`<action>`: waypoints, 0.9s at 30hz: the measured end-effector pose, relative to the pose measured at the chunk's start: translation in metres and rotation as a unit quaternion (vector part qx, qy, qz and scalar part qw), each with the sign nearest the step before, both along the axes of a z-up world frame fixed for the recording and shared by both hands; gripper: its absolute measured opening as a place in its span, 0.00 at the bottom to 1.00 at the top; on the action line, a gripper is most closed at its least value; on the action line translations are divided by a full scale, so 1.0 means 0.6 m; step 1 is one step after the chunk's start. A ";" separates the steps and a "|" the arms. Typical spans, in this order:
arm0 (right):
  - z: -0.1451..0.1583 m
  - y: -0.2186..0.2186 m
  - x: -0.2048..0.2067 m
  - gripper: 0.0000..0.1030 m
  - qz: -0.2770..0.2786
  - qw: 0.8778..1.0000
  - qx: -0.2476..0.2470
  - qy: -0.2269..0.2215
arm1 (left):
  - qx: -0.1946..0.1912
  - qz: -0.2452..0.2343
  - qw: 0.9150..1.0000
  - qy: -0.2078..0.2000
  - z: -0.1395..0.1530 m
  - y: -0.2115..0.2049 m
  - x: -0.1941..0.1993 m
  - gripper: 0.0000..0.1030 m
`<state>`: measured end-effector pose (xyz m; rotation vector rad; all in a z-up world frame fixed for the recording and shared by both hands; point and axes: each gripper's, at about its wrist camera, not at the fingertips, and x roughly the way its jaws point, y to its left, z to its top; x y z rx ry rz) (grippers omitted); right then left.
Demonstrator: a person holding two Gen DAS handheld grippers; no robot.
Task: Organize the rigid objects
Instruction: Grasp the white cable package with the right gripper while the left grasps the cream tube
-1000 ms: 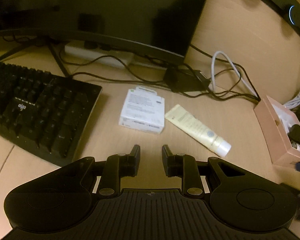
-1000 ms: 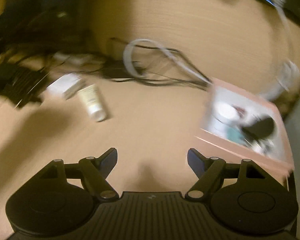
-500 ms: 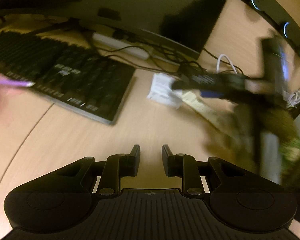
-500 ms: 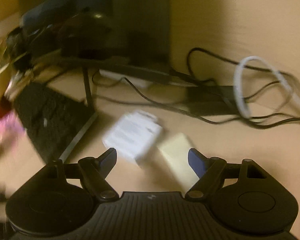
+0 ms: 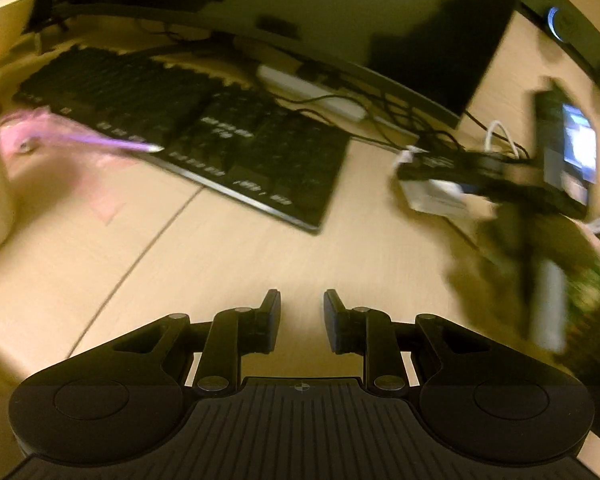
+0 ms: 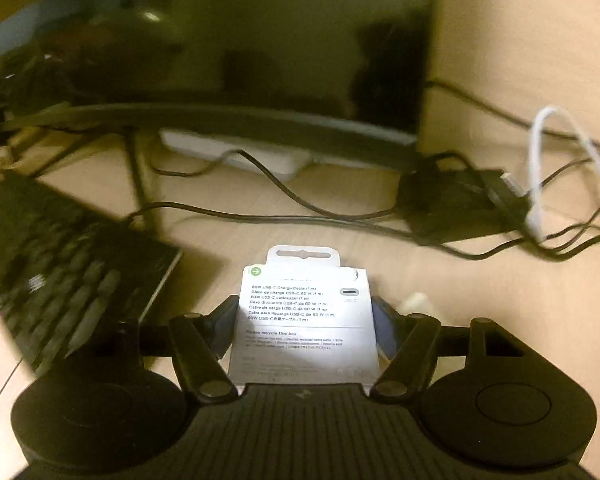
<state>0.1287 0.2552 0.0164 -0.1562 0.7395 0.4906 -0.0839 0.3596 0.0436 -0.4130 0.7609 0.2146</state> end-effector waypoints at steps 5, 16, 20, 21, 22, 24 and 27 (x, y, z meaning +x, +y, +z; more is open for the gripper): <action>0.049 -0.136 -0.091 0.66 0.011 0.998 0.000 -0.054 | -0.004 -0.044 0.999 -0.003 0.005 -0.042 0.048 0.25; 0.014 -0.433 -0.230 0.66 -0.148 0.987 -0.048 -0.040 | -0.102 -0.074 0.992 -0.011 -0.007 -0.153 0.219 0.25; 0.012 -0.504 -0.263 0.66 -0.185 0.981 -0.039 -0.031 | -0.105 -0.036 0.994 -0.015 -0.004 -0.182 0.291 0.25; 0.014 -0.517 -0.273 0.66 -0.189 0.981 -0.037 -0.032 | -0.089 -0.029 0.996 -0.010 -0.005 -0.192 0.307 0.25; 0.017 -0.527 -0.279 0.67 -0.193 0.980 -0.036 -0.035 | -0.071 -0.026 0.997 0.001 -0.006 -0.202 0.319 0.25; 0.021 -0.540 -0.292 0.67 -0.199 0.979 -0.034 -0.037 | -0.050 -0.024 0.998 0.026 -0.015 -0.220 0.340 0.25; 0.021 -0.562 -0.307 0.67 -0.201 0.978 -0.038 -0.030 | -0.025 -0.020 0.999 0.032 -0.024 -0.239 0.354 0.36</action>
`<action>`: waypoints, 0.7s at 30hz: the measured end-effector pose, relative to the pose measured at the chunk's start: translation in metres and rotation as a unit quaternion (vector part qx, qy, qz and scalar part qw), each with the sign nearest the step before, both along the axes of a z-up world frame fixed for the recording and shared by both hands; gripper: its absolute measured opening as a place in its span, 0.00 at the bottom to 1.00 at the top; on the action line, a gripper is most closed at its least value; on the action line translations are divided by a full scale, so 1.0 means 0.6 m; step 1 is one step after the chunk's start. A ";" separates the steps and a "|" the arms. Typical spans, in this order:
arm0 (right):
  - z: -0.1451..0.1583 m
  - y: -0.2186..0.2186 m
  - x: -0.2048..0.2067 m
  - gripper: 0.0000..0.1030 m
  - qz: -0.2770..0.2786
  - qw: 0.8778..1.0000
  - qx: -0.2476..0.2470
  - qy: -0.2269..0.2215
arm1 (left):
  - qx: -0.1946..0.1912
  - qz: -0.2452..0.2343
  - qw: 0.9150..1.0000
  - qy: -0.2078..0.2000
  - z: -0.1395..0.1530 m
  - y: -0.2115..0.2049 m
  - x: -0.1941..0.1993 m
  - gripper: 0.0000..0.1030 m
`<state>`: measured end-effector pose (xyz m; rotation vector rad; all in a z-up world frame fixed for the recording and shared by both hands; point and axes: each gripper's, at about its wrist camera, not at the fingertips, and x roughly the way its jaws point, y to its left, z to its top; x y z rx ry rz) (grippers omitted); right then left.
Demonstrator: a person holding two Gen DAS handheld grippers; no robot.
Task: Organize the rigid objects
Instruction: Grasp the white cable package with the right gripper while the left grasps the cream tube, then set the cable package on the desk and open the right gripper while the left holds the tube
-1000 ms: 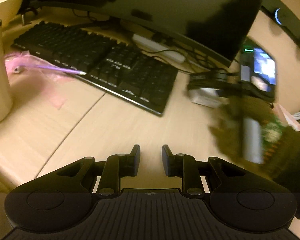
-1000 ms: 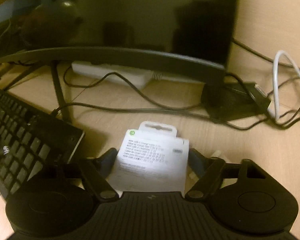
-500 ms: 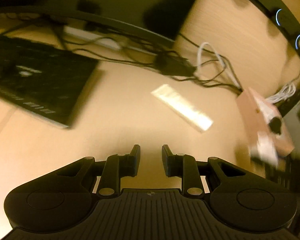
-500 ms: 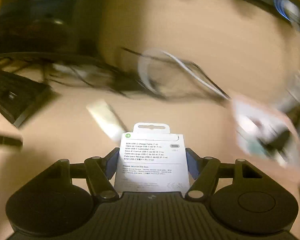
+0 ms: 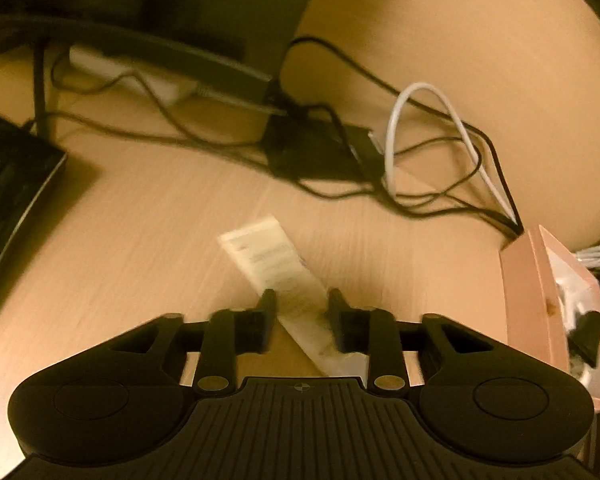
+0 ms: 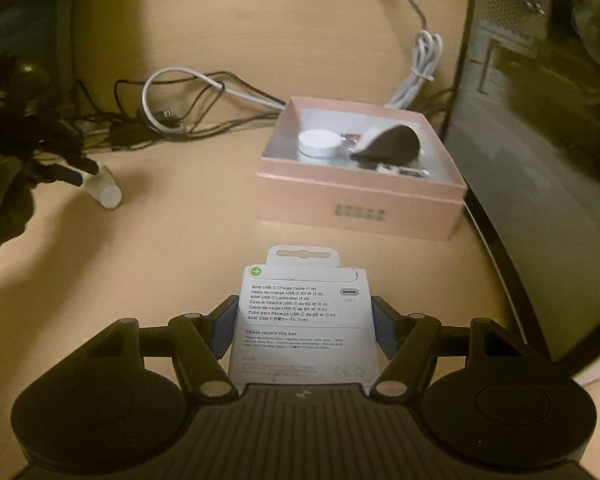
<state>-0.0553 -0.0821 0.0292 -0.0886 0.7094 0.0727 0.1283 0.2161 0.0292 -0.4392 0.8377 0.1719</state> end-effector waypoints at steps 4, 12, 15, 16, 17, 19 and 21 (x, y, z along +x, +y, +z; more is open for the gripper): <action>-0.003 -0.014 -0.010 0.67 0.004 1.000 -0.012 0.009 | 0.023 0.002 1.000 0.018 -0.013 -0.020 0.015 0.41; 0.000 -0.023 -0.015 0.67 0.030 0.999 -0.021 0.001 | 0.110 -0.043 0.993 0.026 -0.010 -0.069 0.012 0.35; -0.007 -0.019 -0.007 0.67 0.043 0.999 -0.026 0.007 | 0.123 -0.076 0.989 0.015 -0.012 -0.085 -0.021 0.30; -0.010 -0.016 -0.004 0.67 0.048 0.998 -0.027 0.011 | 0.120 -0.086 0.989 0.012 -0.012 -0.089 -0.037 0.30; -0.014 -0.014 0.000 0.67 0.055 0.998 -0.028 0.016 | 0.119 -0.096 0.988 0.010 -0.012 -0.094 -0.053 0.30; -0.020 -0.009 0.008 0.67 0.065 0.997 -0.031 0.023 | 0.121 -0.115 0.986 0.008 -0.012 -0.105 -0.089 0.30; -0.027 -0.002 0.016 0.67 0.074 0.996 -0.032 0.031 | 0.118 -0.134 0.984 0.007 -0.008 -0.115 -0.127 0.30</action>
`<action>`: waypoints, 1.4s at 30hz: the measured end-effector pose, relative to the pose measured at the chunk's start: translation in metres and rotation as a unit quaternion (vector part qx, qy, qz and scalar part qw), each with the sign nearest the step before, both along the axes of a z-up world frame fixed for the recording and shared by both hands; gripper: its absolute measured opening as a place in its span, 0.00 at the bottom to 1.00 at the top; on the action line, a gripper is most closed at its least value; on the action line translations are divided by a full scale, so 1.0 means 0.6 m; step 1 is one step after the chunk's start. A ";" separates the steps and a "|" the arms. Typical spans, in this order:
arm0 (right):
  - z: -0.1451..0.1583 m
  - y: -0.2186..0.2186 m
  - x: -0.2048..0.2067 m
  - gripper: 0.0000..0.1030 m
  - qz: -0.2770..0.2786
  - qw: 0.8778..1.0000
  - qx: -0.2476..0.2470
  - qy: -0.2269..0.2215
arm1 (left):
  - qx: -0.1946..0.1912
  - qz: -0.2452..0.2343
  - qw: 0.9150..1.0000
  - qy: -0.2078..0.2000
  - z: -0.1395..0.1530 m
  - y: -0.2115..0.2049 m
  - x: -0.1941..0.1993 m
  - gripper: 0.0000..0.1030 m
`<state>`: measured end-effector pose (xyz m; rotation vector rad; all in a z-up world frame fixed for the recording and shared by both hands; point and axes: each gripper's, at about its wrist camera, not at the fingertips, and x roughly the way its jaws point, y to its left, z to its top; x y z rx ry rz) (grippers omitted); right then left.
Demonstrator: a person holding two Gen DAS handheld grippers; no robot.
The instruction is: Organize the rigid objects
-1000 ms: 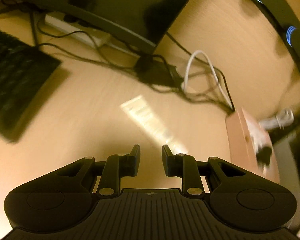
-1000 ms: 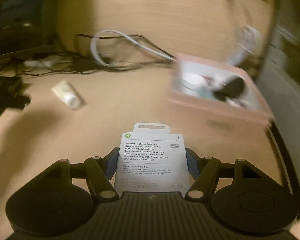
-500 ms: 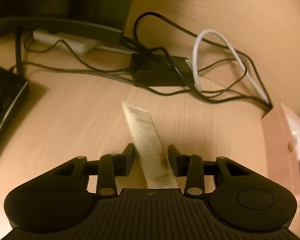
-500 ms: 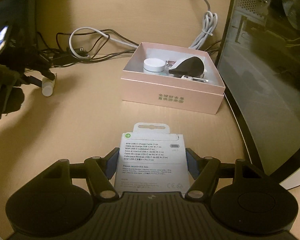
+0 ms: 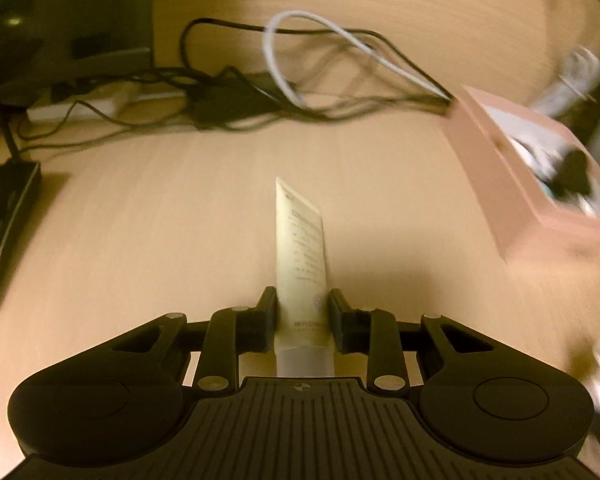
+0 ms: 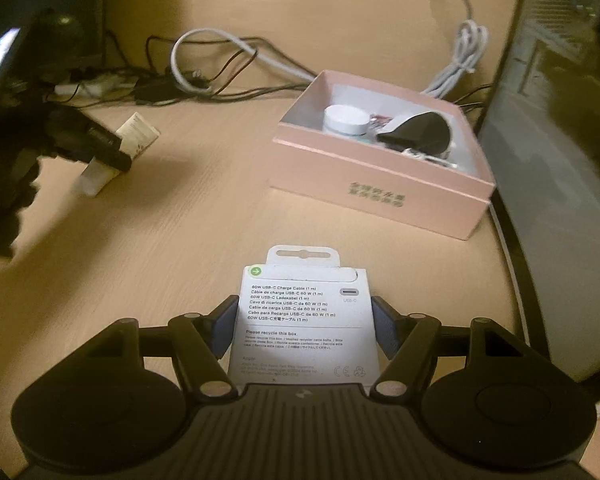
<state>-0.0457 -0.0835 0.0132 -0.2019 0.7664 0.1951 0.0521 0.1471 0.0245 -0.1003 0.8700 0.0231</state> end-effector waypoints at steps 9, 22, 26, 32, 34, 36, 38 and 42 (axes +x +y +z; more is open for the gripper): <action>-0.024 0.027 0.022 0.71 0.020 0.999 0.003 0.028 | -0.027 -0.068 0.997 0.018 0.017 -0.042 -0.104 0.30; -0.042 0.009 0.018 0.89 0.003 0.998 0.050 0.046 | -0.001 -0.076 0.997 0.013 0.013 -0.064 -0.105 0.30; -0.048 0.013 0.013 1.00 0.012 0.998 0.045 0.049 | -0.001 -0.079 0.997 0.012 0.014 -0.063 -0.105 0.30; -0.051 0.015 0.006 1.00 0.004 0.998 0.047 0.039 | -0.006 -0.075 0.997 0.014 0.014 -0.062 -0.104 0.30; -0.052 0.015 0.005 1.00 0.000 0.998 0.046 0.038 | -0.010 -0.069 0.997 0.015 0.014 -0.062 -0.103 0.30; -0.051 0.016 0.003 1.00 -0.001 0.998 0.047 0.038 | -0.012 -0.065 0.998 0.017 0.014 -0.061 -0.103 0.30; -0.052 0.016 0.003 1.00 -0.002 0.998 0.047 0.037 | -0.013 -0.062 0.998 0.017 0.014 -0.062 -0.105 0.30; -0.052 0.015 0.001 1.00 -0.003 0.998 0.047 0.037 | -0.018 -0.057 0.998 0.015 0.013 -0.059 -0.107 0.30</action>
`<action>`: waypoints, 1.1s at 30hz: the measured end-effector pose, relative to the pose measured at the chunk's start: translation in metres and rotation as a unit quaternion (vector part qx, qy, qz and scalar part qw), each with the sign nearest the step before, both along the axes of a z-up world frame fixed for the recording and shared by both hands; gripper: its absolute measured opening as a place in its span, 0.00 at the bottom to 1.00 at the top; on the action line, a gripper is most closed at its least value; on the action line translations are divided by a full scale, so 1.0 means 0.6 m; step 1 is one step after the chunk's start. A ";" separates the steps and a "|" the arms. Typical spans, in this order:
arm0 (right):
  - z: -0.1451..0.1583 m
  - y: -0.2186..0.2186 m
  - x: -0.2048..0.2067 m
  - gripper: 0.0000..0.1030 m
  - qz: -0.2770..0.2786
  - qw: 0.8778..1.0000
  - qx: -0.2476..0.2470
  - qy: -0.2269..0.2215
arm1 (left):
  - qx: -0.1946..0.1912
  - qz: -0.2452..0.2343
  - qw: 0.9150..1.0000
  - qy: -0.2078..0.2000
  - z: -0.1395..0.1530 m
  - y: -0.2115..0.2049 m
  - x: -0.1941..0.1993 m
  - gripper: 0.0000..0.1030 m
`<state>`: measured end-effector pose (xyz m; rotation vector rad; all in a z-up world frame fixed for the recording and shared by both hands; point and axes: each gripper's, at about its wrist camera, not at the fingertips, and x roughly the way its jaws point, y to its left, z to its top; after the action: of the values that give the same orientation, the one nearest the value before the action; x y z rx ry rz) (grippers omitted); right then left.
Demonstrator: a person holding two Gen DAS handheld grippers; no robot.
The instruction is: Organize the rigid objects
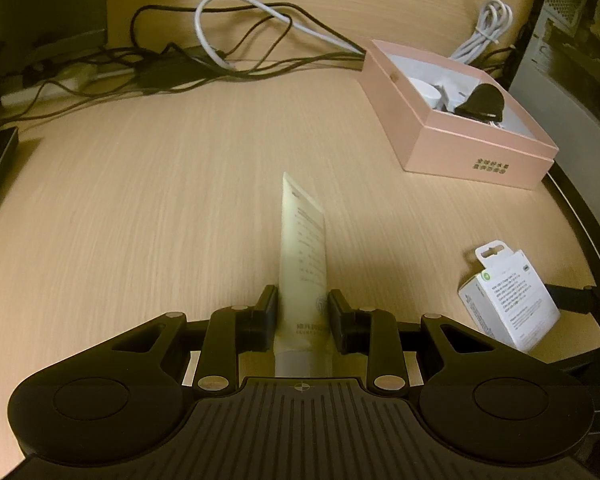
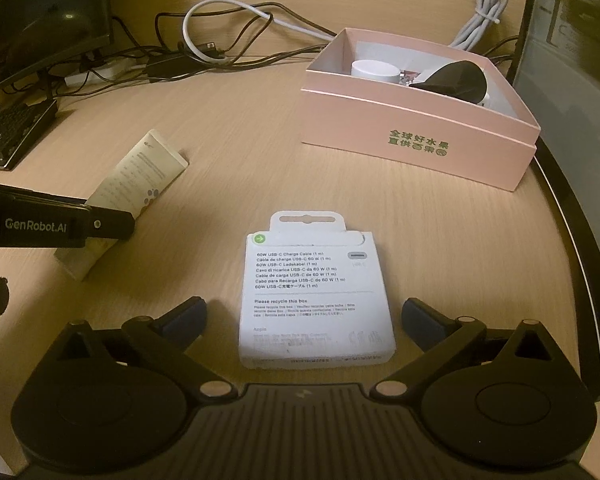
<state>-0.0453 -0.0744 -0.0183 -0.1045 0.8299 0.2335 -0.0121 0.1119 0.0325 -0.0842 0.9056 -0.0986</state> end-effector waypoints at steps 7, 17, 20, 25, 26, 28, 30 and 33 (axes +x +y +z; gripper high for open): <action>-0.002 -0.008 0.001 1.00 0.002 1.000 -0.001 -0.004 | 0.004 -0.004 1.000 -0.001 0.000 -0.001 -0.005 0.30; 0.011 -0.020 0.017 0.91 0.032 0.999 -0.005 0.011 | -0.001 -0.005 1.000 -0.002 0.001 0.002 -0.009 0.30; 0.017 -0.022 0.029 0.78 0.021 1.000 -0.006 0.006 | 0.000 -0.005 1.000 -0.002 0.001 0.002 -0.010 0.30; 0.031 -0.024 0.031 0.67 0.017 1.000 -0.007 0.006 | 0.001 -0.011 1.000 0.000 0.001 0.001 -0.010 0.30; 0.037 -0.024 0.025 0.67 0.019 1.000 -0.012 -0.001 | 0.001 -0.013 1.000 0.000 0.001 0.001 -0.011 0.30; 0.050 -0.029 0.014 0.67 0.022 1.000 -0.012 -0.010 | 0.001 -0.016 1.000 0.000 0.001 0.001 -0.010 0.30; 0.066 -0.037 0.003 0.67 0.022 1.000 -0.012 -0.018 | 0.000 -0.020 1.000 -0.002 0.001 0.002 -0.012 0.30; 0.083 -0.054 -0.010 0.67 0.012 1.000 -0.009 -0.027 | -0.011 -0.031 0.999 -0.007 -0.001 0.001 -0.019 0.29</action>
<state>-0.0515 -0.1067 0.0316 -0.1381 0.7767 0.2452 -0.0232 0.1126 0.0317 -0.0769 0.8938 -0.1666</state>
